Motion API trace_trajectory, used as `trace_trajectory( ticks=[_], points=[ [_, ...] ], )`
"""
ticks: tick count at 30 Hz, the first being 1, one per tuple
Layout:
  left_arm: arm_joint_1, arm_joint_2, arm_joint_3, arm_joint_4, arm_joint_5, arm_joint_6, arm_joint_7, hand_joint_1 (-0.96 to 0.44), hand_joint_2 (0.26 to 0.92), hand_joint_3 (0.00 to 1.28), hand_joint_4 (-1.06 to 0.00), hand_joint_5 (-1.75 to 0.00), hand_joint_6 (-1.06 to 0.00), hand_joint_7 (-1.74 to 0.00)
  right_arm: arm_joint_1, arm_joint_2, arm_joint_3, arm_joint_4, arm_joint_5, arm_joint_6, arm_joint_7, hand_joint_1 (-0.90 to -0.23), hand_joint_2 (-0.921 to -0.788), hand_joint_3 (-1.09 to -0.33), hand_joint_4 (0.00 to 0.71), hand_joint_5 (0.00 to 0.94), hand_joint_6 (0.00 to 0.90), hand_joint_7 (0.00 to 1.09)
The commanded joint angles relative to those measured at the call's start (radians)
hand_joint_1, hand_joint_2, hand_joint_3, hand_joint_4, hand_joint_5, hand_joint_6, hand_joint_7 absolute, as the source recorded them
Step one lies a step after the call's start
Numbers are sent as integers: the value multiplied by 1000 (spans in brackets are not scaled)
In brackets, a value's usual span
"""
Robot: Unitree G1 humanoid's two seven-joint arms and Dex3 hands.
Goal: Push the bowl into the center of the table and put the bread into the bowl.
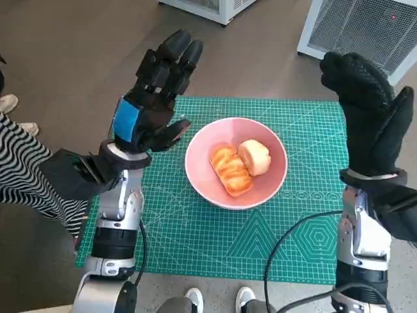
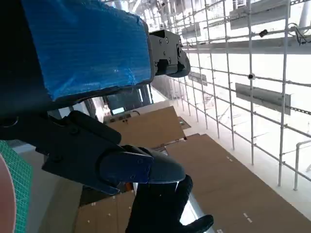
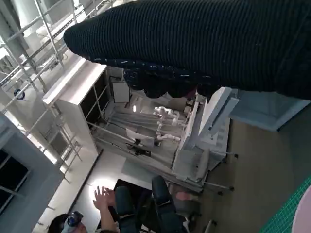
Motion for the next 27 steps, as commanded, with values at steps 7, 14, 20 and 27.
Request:
trace_trajectory(
  ticks=[7,14,20,27],
  points=[
    [1,-7,-7,-28,5,17,11,-620,921,215,-122,-77,1,-496,33,-4,-1,-14,-6,15,-2,-726,-921,-695,129,0,29,552],
    [7,-4,-14,-45,12,25,21,-611,921,213,-126,-80,1,-504,36,-3,0,-16,-2,12,1,-722,-921,-695,128,0,29,553],
    [8,-1,-14,-48,4,37,18,-610,921,214,-125,-80,1,-504,37,-1,2,-18,-2,11,3,-719,-921,-694,128,0,28,554],
    [14,2,-17,-62,6,44,16,-609,921,215,-125,-82,1,-505,38,-2,4,-22,1,11,6,-715,-921,-695,128,0,28,555]
  ],
)
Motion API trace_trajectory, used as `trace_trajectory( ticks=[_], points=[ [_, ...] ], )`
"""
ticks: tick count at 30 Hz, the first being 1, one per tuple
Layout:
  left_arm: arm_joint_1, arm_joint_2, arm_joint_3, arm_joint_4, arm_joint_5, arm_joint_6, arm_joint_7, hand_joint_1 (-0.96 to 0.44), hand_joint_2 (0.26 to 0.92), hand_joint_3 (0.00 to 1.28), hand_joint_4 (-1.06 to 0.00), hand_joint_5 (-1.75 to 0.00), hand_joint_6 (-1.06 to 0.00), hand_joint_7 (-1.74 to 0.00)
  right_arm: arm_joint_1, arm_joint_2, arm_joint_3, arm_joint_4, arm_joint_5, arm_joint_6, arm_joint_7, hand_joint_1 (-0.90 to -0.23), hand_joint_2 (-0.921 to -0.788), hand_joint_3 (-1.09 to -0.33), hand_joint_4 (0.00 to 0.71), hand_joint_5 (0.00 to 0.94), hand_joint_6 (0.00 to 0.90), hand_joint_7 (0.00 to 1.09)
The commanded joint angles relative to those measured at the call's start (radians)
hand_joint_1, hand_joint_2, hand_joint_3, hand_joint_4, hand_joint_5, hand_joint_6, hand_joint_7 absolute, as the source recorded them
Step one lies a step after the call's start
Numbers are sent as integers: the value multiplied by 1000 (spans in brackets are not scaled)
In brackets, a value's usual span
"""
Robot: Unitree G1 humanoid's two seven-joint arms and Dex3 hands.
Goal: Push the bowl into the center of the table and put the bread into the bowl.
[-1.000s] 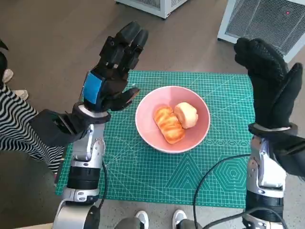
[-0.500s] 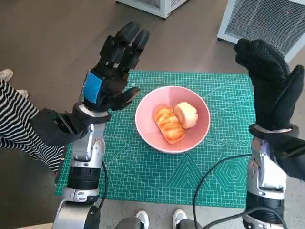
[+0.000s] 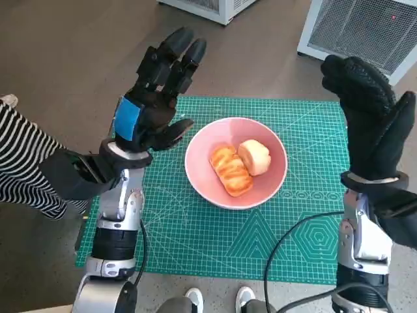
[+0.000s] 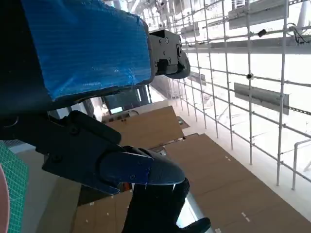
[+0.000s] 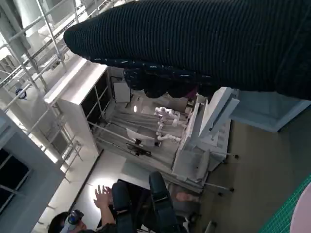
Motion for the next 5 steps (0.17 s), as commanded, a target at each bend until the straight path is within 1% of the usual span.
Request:
trace_trajectory(
  ticks=[1,5],
  points=[
    [13,2,-5,-26,7,11,-1,-608,921,215,-125,-82,1,-506,22,-2,3,-3,0,11,6,-714,-921,-695,128,0,27,555],
    [15,4,-6,-32,8,15,0,-604,921,216,-123,-83,1,-506,25,-3,3,-7,0,11,7,-708,-921,-695,128,0,27,555]
  ],
)
